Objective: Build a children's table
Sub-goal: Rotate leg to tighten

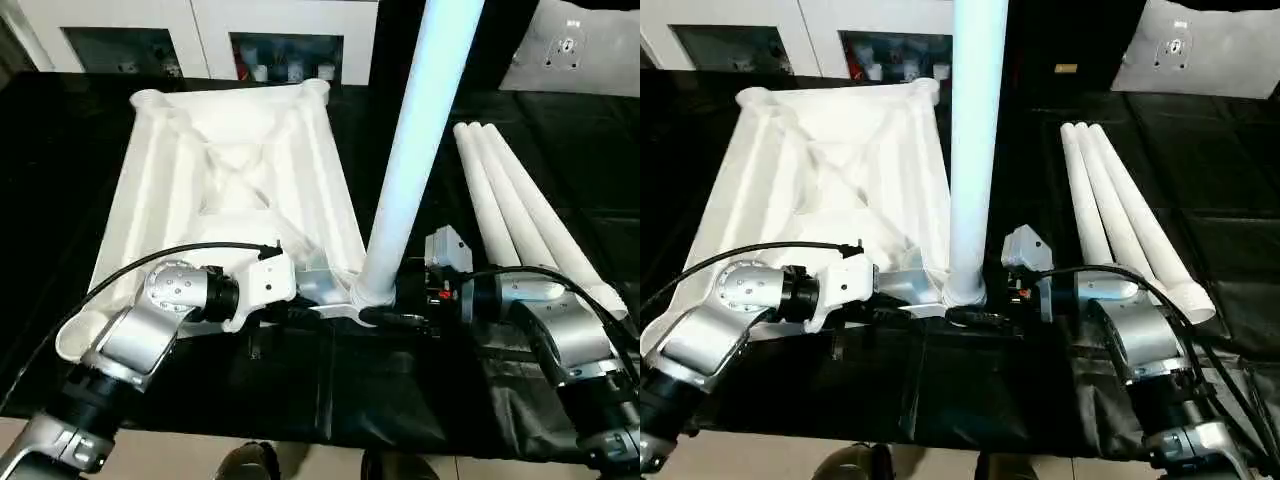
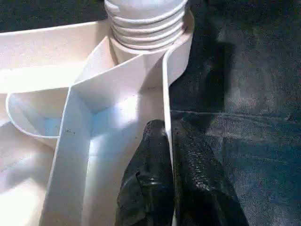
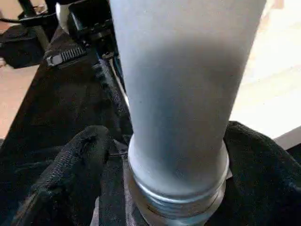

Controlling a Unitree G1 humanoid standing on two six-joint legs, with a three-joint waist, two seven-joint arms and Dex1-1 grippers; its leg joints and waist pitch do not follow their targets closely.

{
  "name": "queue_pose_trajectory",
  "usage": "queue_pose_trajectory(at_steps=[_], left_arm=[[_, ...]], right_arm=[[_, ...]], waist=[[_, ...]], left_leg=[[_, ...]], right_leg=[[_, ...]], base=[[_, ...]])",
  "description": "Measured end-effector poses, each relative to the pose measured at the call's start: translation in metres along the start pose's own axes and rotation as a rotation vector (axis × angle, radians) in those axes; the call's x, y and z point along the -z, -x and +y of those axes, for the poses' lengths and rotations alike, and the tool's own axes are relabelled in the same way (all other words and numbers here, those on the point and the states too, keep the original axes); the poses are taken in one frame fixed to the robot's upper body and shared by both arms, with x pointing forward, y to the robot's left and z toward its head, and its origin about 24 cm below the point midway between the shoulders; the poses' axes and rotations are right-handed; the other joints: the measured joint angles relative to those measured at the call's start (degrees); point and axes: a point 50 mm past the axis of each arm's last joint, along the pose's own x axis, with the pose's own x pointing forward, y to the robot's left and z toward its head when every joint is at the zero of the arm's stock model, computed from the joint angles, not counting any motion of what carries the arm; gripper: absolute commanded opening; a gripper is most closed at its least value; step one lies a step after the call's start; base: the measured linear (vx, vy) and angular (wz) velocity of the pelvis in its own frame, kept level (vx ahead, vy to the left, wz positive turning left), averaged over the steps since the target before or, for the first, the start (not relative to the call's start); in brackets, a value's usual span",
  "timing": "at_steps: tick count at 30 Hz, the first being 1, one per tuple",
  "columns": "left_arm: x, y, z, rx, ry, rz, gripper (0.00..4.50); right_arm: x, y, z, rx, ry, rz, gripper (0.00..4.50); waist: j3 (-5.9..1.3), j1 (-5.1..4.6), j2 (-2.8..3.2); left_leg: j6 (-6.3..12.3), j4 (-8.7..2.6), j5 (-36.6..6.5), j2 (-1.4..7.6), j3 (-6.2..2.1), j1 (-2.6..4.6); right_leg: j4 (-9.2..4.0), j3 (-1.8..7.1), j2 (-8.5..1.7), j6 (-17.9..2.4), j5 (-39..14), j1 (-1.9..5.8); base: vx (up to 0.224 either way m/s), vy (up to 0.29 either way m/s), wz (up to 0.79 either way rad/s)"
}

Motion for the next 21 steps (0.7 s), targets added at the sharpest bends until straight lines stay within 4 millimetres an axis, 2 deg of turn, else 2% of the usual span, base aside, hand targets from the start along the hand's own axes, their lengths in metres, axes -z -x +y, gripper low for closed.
queue_pose_trajectory(at_steps=[9,17,19,21], left_arm=[[0.002,0.001,0.001,0.025,-0.013,-0.007,0.0],[0.002,0.0,0.001,0.017,0.005,-0.011,0.0],[0.003,0.0,0.0,-0.021,0.054,-0.022,0.0],[0.003,-0.002,0.001,-0.098,0.134,-0.021,0.0]], right_arm=[[-0.001,0.002,-0.001,-0.023,-0.001,0.011,2.78],[0.003,-0.005,0.003,-0.005,-0.045,-0.023,2.6],[0.006,-0.01,0.005,0.056,-0.079,-0.054,2.59],[0.008,-0.018,0.007,0.18,-0.121,-0.096,2.59]], waist=[[-0.02,0.27,-0.04],[-0.1,0.26,-0.16],[-0.18,0.09,-0.28],[-0.2,-0.52,-0.28]], left_leg=[[0.01,0.03,0.0,0.01,0.0,-0.01],[0.01,0.07,0.0,0.02,0.0,0.03],[-0.02,0.07,0.01,0.03,0.0,0.14],[-0.26,0.09,-0.07,0.04,0.03,0.28]], right_leg=[[0.04,-0.02,0.0,0.0,0.0,0.0],[0.12,-0.02,0.0,0.0,0.0,0.01],[0.16,-0.01,0.0,0.0,0.0,0.09],[0.18,0.01,0.0,-0.12,0.08,0.11]], base=[[0.0,0.0,0.0],[0.0,0.0,0.0],[0.0,0.0,0.0],[0.0,0.0,0.0]])
